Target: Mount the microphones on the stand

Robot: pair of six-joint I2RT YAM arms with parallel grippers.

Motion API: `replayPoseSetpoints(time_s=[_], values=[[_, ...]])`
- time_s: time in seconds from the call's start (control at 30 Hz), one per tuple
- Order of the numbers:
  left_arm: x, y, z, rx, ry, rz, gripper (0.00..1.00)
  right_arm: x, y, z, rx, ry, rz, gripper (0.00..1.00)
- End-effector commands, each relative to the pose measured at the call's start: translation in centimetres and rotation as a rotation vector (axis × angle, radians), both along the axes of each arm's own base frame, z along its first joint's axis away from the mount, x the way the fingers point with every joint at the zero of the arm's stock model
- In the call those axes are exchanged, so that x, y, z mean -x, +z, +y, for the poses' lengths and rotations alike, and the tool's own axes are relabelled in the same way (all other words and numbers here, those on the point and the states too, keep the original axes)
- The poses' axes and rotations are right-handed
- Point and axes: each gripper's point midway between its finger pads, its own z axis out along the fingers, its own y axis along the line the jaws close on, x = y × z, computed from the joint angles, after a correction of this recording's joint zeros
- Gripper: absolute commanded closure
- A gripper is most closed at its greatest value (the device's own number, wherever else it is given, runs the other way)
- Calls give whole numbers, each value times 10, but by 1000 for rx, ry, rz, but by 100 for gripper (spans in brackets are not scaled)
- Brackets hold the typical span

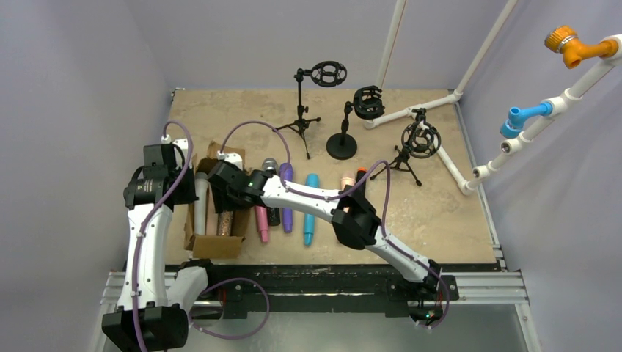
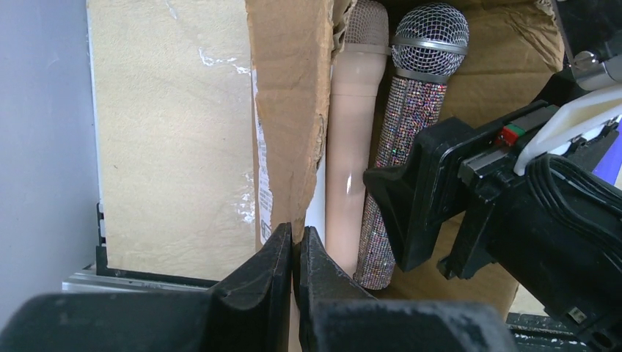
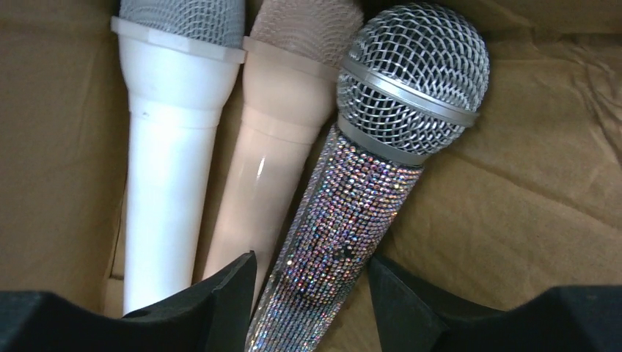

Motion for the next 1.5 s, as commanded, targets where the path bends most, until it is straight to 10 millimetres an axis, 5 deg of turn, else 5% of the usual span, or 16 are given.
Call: replayPoseSetpoints(time_s=[0.0,0.5,0.7,0.93,1.1,1.3,1.47], values=[[-14,25,-9,32,-43,-112,100,-21,22,11,-111,-72,-62,41],[-17,25,6,-56,-31,-117,100,-19,88,12,-320,-51,-126,82],[-18,26,26,-151,30,-107,100,-13,136,13,-403,9,-163,92],[-17,21,39,-209,66,-66,100,-19,182,-42,-420,-9,-207,100],[-17,20,41,-216,73,-54,100,-35,162,-112,-326,-94,-189,100],[-19,20,41,-210,80,-56,100,-48,95,-191,-140,-221,-144,100],[-18,20,40,-206,78,-54,100,-50,51,-219,-33,-281,-114,100]])
